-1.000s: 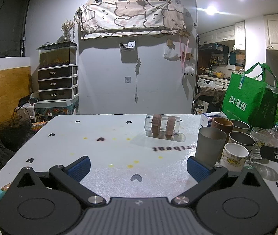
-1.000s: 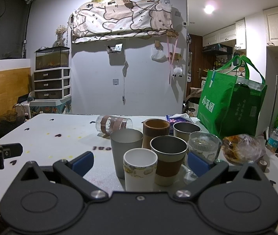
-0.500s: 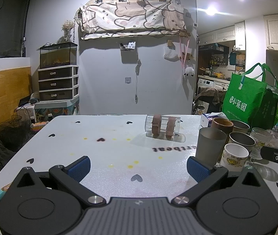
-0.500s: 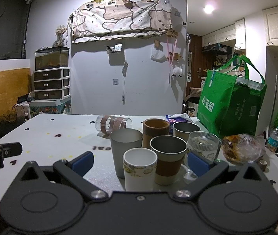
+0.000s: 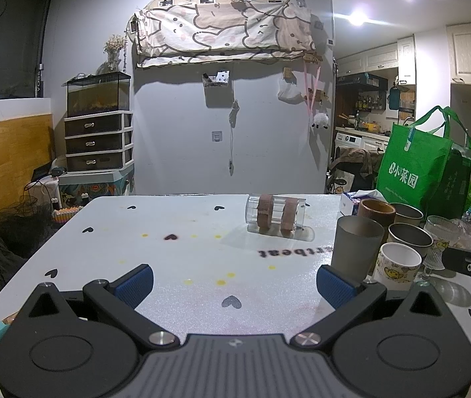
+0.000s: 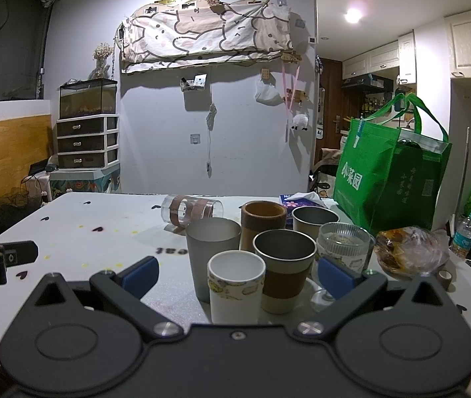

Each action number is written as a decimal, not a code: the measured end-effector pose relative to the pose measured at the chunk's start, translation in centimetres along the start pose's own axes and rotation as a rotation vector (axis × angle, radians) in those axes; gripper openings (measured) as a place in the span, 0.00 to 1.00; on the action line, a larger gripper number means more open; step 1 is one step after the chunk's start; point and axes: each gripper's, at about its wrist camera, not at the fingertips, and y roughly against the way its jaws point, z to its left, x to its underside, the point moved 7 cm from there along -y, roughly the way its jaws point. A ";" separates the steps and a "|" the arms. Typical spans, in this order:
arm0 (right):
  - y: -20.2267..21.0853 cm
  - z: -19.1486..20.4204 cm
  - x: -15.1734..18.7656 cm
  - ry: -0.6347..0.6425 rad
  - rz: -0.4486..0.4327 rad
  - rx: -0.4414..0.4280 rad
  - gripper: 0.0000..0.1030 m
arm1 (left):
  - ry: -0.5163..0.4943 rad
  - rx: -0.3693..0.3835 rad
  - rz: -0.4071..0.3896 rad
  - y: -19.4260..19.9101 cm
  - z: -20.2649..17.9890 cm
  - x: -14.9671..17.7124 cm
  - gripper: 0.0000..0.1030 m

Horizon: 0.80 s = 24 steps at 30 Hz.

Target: Flip cup upright

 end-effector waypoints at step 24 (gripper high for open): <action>0.3 -0.2 0.3 0.005 -0.017 0.001 1.00 | 0.006 0.001 -0.029 -1.8 0.1 -2.2 1.00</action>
